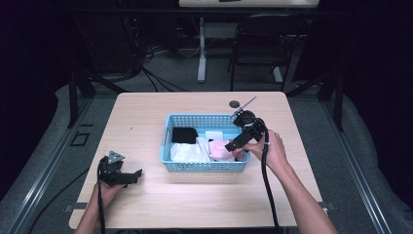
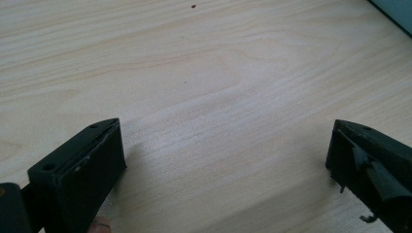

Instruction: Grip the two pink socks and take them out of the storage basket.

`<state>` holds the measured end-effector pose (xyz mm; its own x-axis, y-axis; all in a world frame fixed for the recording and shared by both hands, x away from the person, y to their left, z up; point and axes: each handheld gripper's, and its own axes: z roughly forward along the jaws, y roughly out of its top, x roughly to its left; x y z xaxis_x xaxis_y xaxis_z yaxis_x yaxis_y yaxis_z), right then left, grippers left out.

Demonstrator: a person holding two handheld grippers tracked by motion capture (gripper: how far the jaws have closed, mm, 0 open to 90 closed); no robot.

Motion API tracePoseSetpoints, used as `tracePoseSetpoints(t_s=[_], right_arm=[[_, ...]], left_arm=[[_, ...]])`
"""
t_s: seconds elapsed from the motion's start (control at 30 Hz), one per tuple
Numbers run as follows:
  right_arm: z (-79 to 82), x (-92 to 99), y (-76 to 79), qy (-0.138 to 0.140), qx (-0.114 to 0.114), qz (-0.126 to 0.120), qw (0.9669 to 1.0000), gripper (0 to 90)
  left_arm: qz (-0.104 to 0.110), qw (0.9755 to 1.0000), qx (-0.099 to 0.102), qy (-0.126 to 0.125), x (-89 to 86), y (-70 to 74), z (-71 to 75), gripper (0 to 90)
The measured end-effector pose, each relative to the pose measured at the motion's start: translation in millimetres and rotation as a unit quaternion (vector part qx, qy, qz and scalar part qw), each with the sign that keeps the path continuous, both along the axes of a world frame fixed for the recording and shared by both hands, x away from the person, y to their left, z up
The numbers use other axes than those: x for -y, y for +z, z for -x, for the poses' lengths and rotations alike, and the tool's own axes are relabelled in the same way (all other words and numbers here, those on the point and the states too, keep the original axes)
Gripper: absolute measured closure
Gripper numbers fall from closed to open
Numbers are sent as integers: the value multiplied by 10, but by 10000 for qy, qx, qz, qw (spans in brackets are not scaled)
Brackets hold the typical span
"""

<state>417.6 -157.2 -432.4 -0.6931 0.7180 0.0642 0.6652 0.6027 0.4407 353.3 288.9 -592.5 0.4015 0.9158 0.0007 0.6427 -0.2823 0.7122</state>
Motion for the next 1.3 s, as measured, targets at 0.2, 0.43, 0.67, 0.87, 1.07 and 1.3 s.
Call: tracePoseSetpoints(t_s=[0.2, 0.43, 0.67, 0.87, 1.07, 1.3], right_arm=[[-89, -141, -106, 91, -113, 93, 9999, 0], [-160, -221, -272, 75, -301, 224, 9993, 102], [-162, -265, -427, 41, -417, 462, 9981, 281], [-168, -256, -490, -60, -387, 565, 9976, 530], [-146, -265, -474, -21, -334, 584, 9977, 829], [-109, -240, -363, -22, -156, 403, 9991, 860]], left_arm=[[1, 10000, 0, 0, 0, 0, 0, 5], [0, 10000, -6, -10, -1, 1, -1, 5], [-2, 10000, -24, -18, -2, 3, -1, 5], [1, 10000, -16, -15, -2, 2, -1, 5], [4, 10000, 1, -8, -1, -1, -2, 5], [9, 10000, -24, -28, -5, 3, -2, 5]])
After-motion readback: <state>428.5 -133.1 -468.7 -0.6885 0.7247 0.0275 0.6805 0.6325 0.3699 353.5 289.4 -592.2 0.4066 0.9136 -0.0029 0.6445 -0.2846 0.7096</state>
